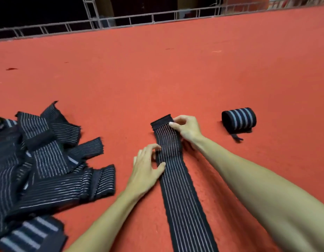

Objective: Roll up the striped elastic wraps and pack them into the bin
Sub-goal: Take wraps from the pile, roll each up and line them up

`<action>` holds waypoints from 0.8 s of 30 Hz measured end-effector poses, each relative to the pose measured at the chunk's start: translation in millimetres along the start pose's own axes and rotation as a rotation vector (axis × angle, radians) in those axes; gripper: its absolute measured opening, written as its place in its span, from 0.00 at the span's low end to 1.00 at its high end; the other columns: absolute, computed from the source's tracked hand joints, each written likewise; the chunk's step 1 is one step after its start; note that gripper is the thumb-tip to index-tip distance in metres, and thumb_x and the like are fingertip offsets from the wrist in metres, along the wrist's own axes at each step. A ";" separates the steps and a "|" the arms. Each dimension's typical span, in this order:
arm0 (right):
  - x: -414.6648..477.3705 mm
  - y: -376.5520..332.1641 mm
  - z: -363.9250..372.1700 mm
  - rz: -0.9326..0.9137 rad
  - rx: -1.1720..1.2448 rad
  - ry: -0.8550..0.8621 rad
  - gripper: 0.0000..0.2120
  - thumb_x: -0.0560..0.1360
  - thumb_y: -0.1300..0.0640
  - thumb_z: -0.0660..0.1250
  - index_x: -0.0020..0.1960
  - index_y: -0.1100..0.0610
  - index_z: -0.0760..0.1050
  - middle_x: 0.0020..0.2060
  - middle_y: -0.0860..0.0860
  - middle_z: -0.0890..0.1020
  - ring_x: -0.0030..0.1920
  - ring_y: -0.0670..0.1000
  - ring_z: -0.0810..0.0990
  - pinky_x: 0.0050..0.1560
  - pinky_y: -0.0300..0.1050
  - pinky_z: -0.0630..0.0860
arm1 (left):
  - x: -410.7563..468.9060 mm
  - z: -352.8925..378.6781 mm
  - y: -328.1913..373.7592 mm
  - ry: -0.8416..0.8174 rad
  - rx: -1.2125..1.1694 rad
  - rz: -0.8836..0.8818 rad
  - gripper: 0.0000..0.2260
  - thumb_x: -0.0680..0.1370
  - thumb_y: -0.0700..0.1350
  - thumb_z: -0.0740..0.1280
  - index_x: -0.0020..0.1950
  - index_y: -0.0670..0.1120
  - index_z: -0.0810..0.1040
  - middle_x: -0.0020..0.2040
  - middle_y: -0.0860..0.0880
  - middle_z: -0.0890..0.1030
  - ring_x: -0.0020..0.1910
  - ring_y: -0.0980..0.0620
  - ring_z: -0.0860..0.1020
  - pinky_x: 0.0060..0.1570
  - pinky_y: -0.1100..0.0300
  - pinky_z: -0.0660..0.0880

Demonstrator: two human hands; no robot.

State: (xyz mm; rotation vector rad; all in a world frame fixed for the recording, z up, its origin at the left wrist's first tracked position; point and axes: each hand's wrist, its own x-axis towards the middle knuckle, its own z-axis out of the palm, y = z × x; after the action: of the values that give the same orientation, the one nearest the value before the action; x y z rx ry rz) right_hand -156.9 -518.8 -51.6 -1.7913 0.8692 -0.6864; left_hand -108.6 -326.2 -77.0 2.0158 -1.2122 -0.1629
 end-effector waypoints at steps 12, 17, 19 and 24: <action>-11.9 10.7 12.2 -0.046 -0.223 0.070 0.15 0.72 0.63 0.70 0.59 0.57 0.80 0.52 0.52 0.84 0.51 0.49 0.81 0.58 0.39 0.73 | 7.0 7.8 -8.2 0.014 0.182 0.016 0.12 0.77 0.47 0.62 0.59 0.52 0.77 0.58 0.53 0.68 0.60 0.55 0.65 0.61 0.61 0.60; -46.3 -9.3 -0.4 -0.139 -0.374 -0.003 0.15 0.73 0.64 0.67 0.57 0.53 0.80 0.52 0.51 0.83 0.45 0.47 0.78 0.50 0.33 0.69 | 0.7 0.6 1.5 -0.103 0.280 -0.017 0.17 0.80 0.48 0.59 0.69 0.52 0.71 0.69 0.52 0.67 0.69 0.52 0.61 0.66 0.57 0.57; -60.8 -24.2 -1.7 -0.194 -0.414 -0.053 0.15 0.73 0.65 0.66 0.57 0.54 0.81 0.53 0.50 0.83 0.46 0.46 0.77 0.49 0.31 0.67 | 0.5 -11.4 6.0 -0.292 0.349 -0.030 0.20 0.81 0.50 0.57 0.73 0.52 0.66 0.74 0.50 0.64 0.73 0.50 0.59 0.70 0.52 0.56; -98.5 -61.9 18.4 -0.297 -0.464 -0.181 0.14 0.73 0.65 0.66 0.56 0.55 0.81 0.52 0.50 0.83 0.46 0.44 0.75 0.47 0.30 0.65 | -31.5 -70.5 -5.1 -0.257 0.109 0.001 0.16 0.77 0.42 0.63 0.64 0.47 0.75 0.61 0.46 0.77 0.61 0.49 0.74 0.63 0.59 0.67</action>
State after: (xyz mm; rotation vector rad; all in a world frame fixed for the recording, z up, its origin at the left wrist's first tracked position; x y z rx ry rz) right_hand -184.6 -413.6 -6.5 -2.3920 0.6809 -0.5205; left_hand -89.4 -261.4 -39.3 2.1375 -1.4066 -0.3723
